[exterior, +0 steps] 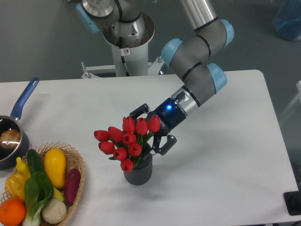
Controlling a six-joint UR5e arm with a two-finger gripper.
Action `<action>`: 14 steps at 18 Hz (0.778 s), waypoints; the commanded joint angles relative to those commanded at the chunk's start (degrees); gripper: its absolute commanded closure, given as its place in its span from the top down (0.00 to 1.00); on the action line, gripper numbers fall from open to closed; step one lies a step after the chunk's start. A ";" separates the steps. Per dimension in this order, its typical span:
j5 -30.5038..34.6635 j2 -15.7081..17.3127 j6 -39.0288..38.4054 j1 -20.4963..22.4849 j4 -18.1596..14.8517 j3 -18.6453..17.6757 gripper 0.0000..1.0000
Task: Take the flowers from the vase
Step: 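Position the gripper fingers around the tulip stems at the vase mouth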
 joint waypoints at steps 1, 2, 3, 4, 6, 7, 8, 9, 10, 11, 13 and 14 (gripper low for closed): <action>0.00 -0.09 0.00 -0.09 0.00 0.00 1.00; 0.00 -0.18 -0.26 -0.09 0.00 -0.09 1.00; 0.00 -0.18 -0.44 -0.09 0.00 -0.09 1.00; -0.09 -0.18 -0.61 -0.09 0.00 -0.09 1.00; -0.17 -0.18 -0.62 -0.09 -0.09 -0.09 1.00; -0.26 -0.18 -0.79 -0.17 -0.09 -0.09 1.00; -0.79 -0.26 -0.79 -0.18 -0.09 -0.09 1.00; -1.57 -0.79 -0.88 -0.35 -0.09 -0.09 1.00; -2.71 -1.05 -0.88 -0.44 -0.09 -0.17 1.00; -3.51 -1.14 -0.97 -0.44 -0.18 -0.18 1.00; -3.60 -1.14 -2.10 -0.53 -0.18 -0.44 1.00; -3.78 -1.14 -2.55 -0.53 -0.18 -0.61 1.00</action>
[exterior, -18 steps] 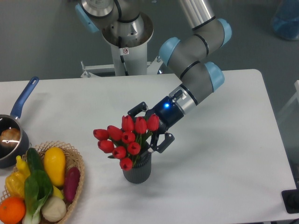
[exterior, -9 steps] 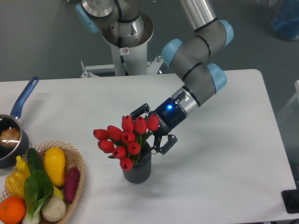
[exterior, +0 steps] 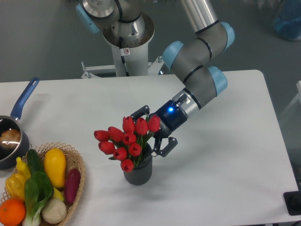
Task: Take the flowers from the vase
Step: 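Position the gripper fingers around the tulip stems at the vase mouth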
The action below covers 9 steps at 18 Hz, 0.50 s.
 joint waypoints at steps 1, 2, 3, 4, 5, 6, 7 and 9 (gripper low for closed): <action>-0.44 -0.09 -0.35 0.09 0.00 -0.09 1.00; -1.05 0.00 -0.53 0.17 0.00 -0.09 1.00; -1.32 0.00 -0.62 0.26 0.00 -0.18 1.00; -1.23 -0.09 -0.53 0.18 0.00 -0.26 1.00; -1.32 -0.17 -0.53 0.18 0.00 -0.35 1.00; -1.41 -0.35 -0.53 0.26 0.00 -0.53 1.00; -1.84 -0.44 -0.62 0.35 0.00 -0.62 1.00; -3.51 -1.14 -0.53 0.35 0.00 -0.70 1.00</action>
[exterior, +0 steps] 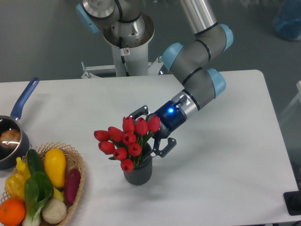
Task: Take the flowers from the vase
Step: 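Position the gripper fingers around the tulip stems at the vase mouth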
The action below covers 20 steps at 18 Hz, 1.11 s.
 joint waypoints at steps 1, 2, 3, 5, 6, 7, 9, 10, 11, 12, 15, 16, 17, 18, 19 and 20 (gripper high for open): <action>-0.36 -0.18 0.00 0.00 0.00 -0.09 1.00; -0.62 -0.35 0.09 0.00 0.09 -0.44 1.00; -0.62 -0.44 0.09 0.00 0.09 -0.44 1.00; -0.80 -0.53 0.09 -0.09 0.00 -0.53 1.00; -0.80 -0.62 0.09 -0.09 0.09 -0.53 1.00; -0.80 -0.88 0.26 -0.18 0.09 -0.53 1.00; -0.80 -0.88 0.35 -0.18 0.09 -0.61 1.00; -0.89 -0.88 0.35 -0.18 0.09 -0.79 1.00; -0.97 -0.88 0.44 -0.18 0.09 -0.79 1.00; -1.58 -0.88 0.44 -0.26 0.09 -0.97 1.00; -2.21 -0.97 0.70 -0.26 0.09 -1.23 1.00; -2.21 -0.97 0.70 -0.35 0.17 -1.23 0.99; -2.21 -0.97 0.79 -0.35 0.09 -1.23 0.98; -2.21 -0.97 0.79 -0.35 0.17 -1.23 0.97; -2.21 -0.97 0.97 -0.35 0.18 -1.23 0.97; -2.21 -0.97 1.23 -0.35 0.18 -1.23 0.97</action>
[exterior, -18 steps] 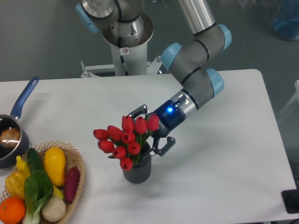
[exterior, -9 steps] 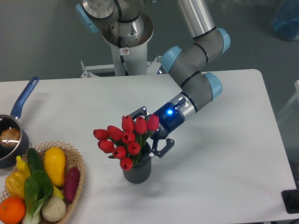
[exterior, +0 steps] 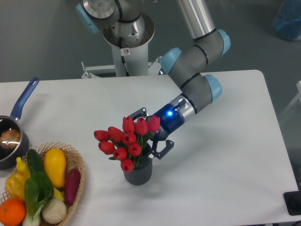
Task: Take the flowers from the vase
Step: 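Position the gripper fingers around the tulip stems at the vase mouth, then close the gripper on the tulip stems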
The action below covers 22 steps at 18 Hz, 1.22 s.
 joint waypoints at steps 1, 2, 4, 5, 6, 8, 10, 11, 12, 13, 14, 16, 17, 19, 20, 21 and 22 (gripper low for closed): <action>-0.09 0.00 0.26 0.00 0.00 -0.09 0.97; -0.09 0.00 0.27 0.00 0.00 -0.09 0.97; -0.09 0.00 0.27 -0.09 0.00 -0.09 0.97; -0.09 -0.09 0.27 -0.09 0.00 -0.09 0.97; -0.09 -0.09 0.27 -0.09 0.00 -0.09 0.97; -0.09 -0.26 0.27 -0.18 0.00 0.00 0.97; -0.09 -0.26 0.27 -0.18 0.17 0.00 0.92; -0.09 -0.35 0.27 -0.18 0.26 0.00 0.90; -0.09 -0.35 0.27 -0.18 0.35 0.00 0.90; -0.09 -0.35 0.27 -0.18 0.35 0.00 0.90; -0.09 -0.35 0.27 -0.18 0.35 0.00 0.90; -0.09 -0.35 0.27 -0.18 0.35 0.26 0.90; -0.09 -0.44 0.27 -0.18 0.35 0.35 0.90; -0.09 -0.35 0.27 -0.18 0.44 0.44 0.89; -0.09 -0.35 0.27 -0.18 0.44 0.44 0.89; -0.09 -0.35 0.27 -0.18 0.44 0.44 0.86; -0.09 -0.35 0.35 -0.18 0.44 0.44 0.84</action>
